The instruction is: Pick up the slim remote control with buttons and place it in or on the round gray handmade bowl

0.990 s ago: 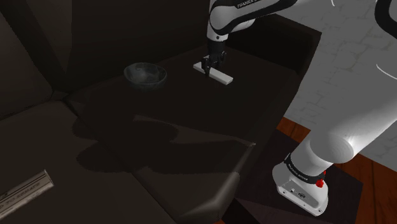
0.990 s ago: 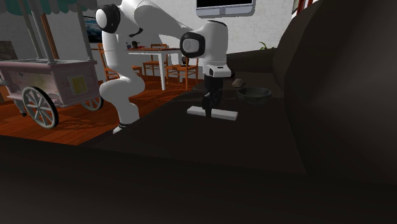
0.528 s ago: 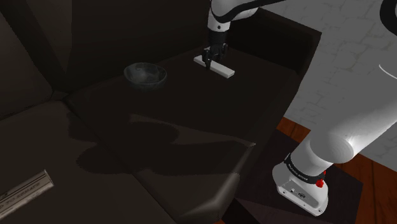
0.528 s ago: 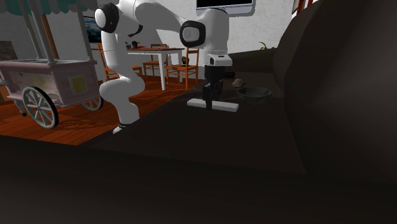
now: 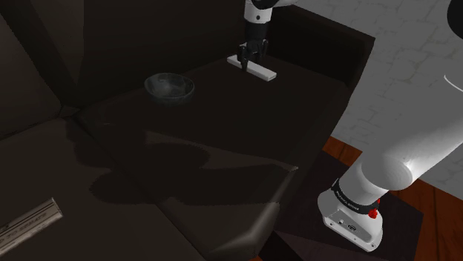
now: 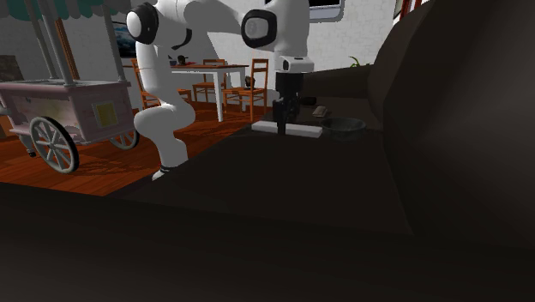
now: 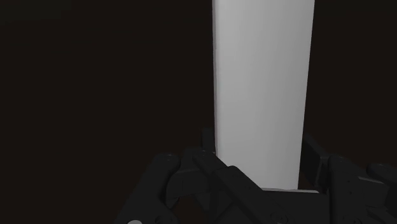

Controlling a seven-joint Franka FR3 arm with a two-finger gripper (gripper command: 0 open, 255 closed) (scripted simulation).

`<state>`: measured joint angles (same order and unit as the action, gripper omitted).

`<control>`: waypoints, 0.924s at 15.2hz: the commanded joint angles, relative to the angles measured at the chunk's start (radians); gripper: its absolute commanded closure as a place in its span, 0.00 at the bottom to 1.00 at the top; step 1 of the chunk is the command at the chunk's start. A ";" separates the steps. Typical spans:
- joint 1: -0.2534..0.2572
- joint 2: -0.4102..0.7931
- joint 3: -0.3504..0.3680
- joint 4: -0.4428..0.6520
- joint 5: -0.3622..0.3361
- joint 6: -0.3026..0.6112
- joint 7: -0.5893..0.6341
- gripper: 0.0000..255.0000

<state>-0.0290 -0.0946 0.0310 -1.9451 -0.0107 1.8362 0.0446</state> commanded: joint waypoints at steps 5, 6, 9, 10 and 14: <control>0.001 -0.005 0.001 0.080 0.001 -0.085 0.000 1.00; 0.001 -0.005 0.001 0.094 0.001 -0.099 0.000 1.00; 0.001 -0.003 0.001 0.125 0.001 -0.128 0.000 1.00; 0.011 0.013 0.013 0.144 0.001 -0.131 0.022 1.00; 0.052 0.088 0.060 0.231 0.000 -0.145 0.111 1.00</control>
<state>0.0133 -0.0275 0.0802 -1.7292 -0.0100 1.6862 0.1330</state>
